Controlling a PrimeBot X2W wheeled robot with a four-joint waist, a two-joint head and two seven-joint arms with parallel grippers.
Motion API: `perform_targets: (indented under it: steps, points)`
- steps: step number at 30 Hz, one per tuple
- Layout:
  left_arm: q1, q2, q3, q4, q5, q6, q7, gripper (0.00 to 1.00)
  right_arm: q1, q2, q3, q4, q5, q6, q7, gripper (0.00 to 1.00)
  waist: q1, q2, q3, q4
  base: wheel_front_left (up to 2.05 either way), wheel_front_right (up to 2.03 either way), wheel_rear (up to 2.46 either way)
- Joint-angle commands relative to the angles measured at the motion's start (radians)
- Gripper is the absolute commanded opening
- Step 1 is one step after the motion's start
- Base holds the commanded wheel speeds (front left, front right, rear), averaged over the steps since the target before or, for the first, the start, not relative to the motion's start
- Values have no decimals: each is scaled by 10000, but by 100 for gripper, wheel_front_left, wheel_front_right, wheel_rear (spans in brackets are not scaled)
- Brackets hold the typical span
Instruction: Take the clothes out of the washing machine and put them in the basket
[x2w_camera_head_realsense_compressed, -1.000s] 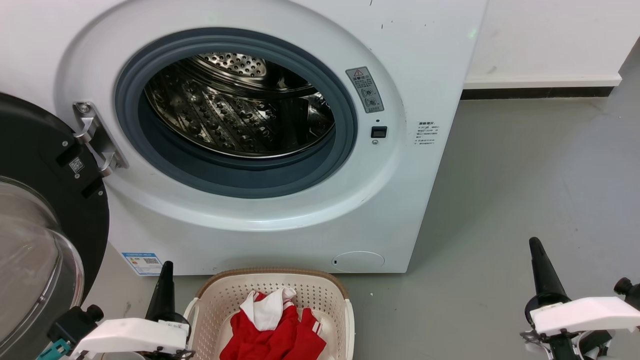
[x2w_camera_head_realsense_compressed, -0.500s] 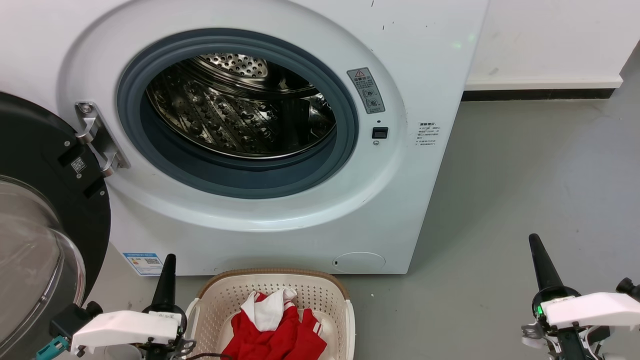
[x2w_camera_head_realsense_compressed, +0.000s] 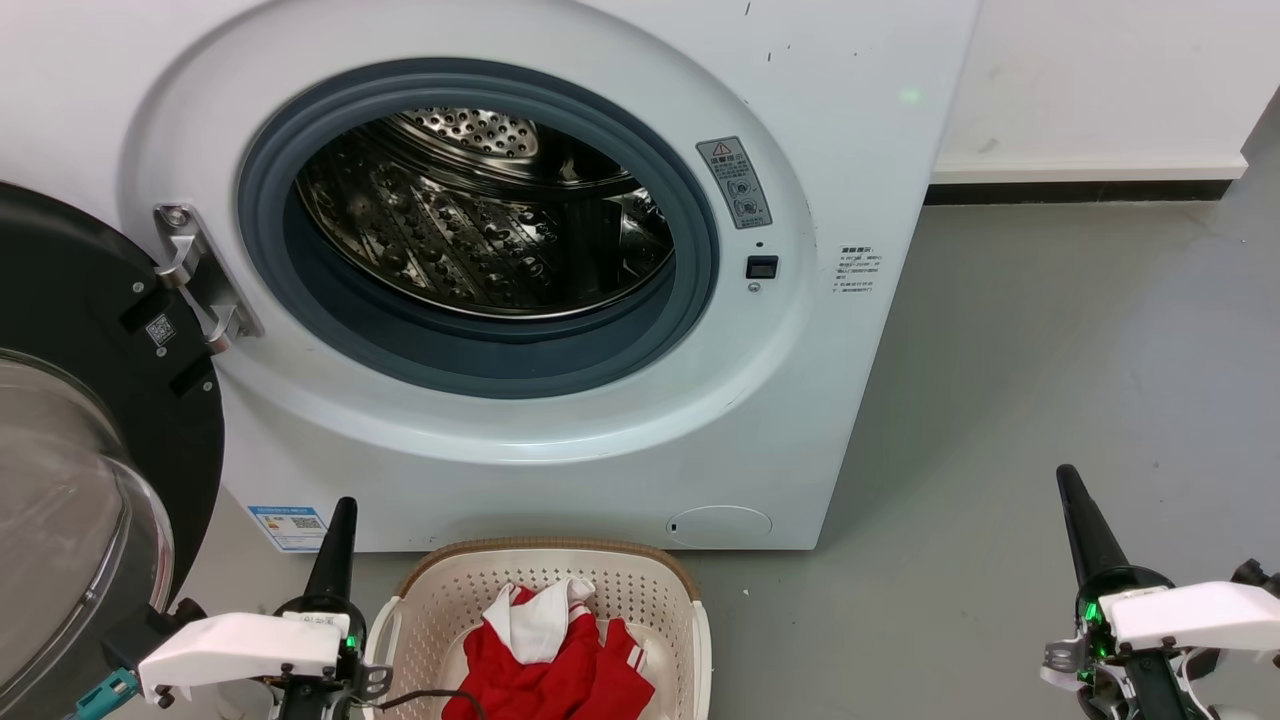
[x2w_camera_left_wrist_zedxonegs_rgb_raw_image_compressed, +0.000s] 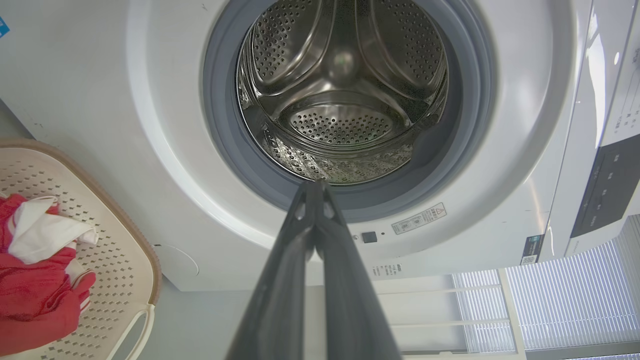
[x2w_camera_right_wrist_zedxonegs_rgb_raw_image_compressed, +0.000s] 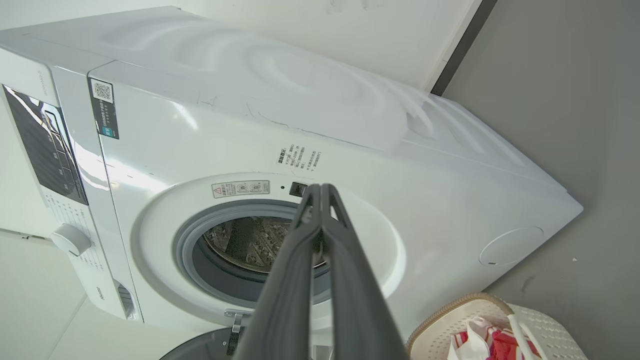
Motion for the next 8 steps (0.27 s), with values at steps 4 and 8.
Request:
perform_targets:
  steps: [4, 8]
  points:
    - [-232, 17, 47, 12, -522, -59, 115, 0, -254, -32, -52, 1, 567, -1, 161, 0, 0, 0, -9, 9, 0, 0, 0]
    - [-288, 18, 56, 46, -867, -69, 204, 0, -284, -29, -73, 34, 939, -1, 237, 0, 0, 0, -17, 16, 0, 0, 0]
